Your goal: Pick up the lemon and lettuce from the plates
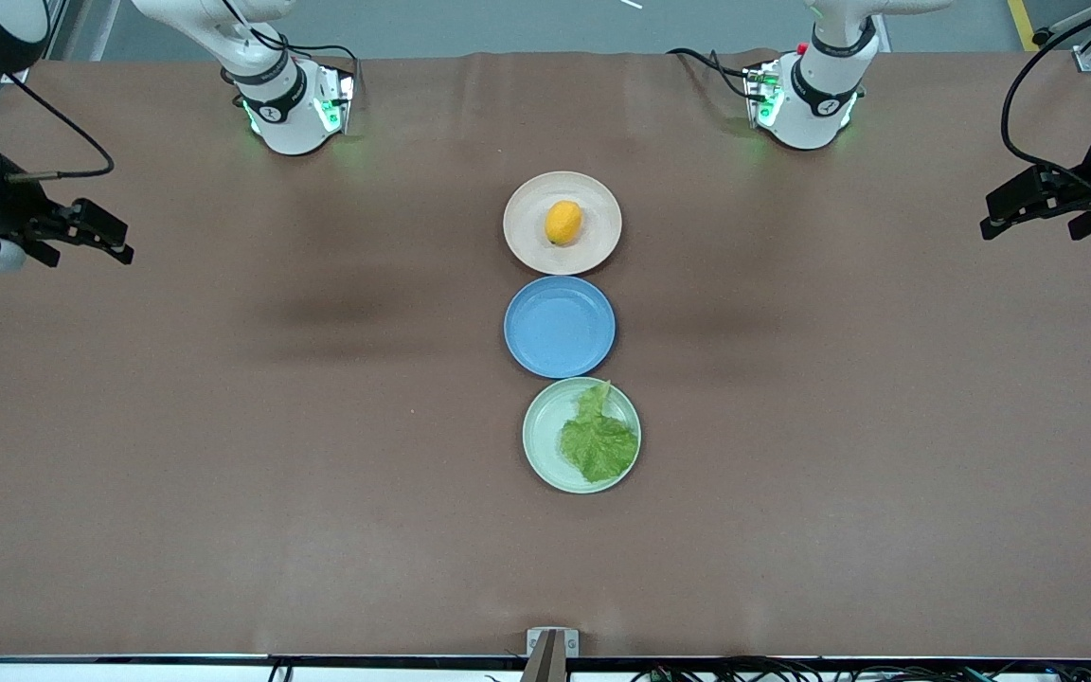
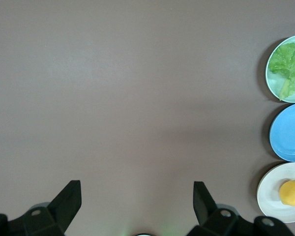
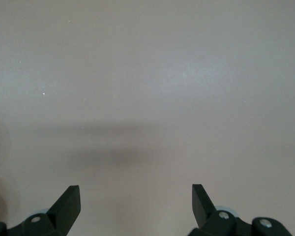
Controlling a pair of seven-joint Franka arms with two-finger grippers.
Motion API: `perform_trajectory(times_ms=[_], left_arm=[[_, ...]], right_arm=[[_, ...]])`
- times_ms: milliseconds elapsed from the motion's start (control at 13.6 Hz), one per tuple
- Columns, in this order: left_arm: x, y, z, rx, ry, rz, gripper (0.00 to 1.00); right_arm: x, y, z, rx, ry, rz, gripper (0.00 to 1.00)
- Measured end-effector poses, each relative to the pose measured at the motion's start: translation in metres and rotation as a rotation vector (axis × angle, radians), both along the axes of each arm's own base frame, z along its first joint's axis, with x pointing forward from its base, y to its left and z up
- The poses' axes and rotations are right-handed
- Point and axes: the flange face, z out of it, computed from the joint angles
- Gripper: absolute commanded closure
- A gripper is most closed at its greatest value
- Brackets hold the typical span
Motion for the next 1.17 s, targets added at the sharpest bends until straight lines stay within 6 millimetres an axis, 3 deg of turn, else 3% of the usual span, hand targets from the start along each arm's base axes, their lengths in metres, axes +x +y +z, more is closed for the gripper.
perform_trajectory(times_ms=[220,806,953,1173], left_arm=[[0.0,0.0,0.0,0.0,0.0,-0.001,0.0],[0.0,-0.005,-0.002,-0.028,0.005,-0.005,0.0],[0.005,-0.02,-0.012,-0.062,0.029,0.001,0.0],[0.019,-0.073,-0.052,-0.092,0.112,0.078,0.0]], right_arm=[[0.009,0.0,-0.008,-0.001,0.011,0.001,0.0],[0.01,0.0,-0.003,-0.002,0.003,0.003,0.0],[0.01,0.0,-0.003,-0.002,0.005,0.003,0.0],[0.01,0.0,0.0,-0.002,-0.002,0.002,0.0]])
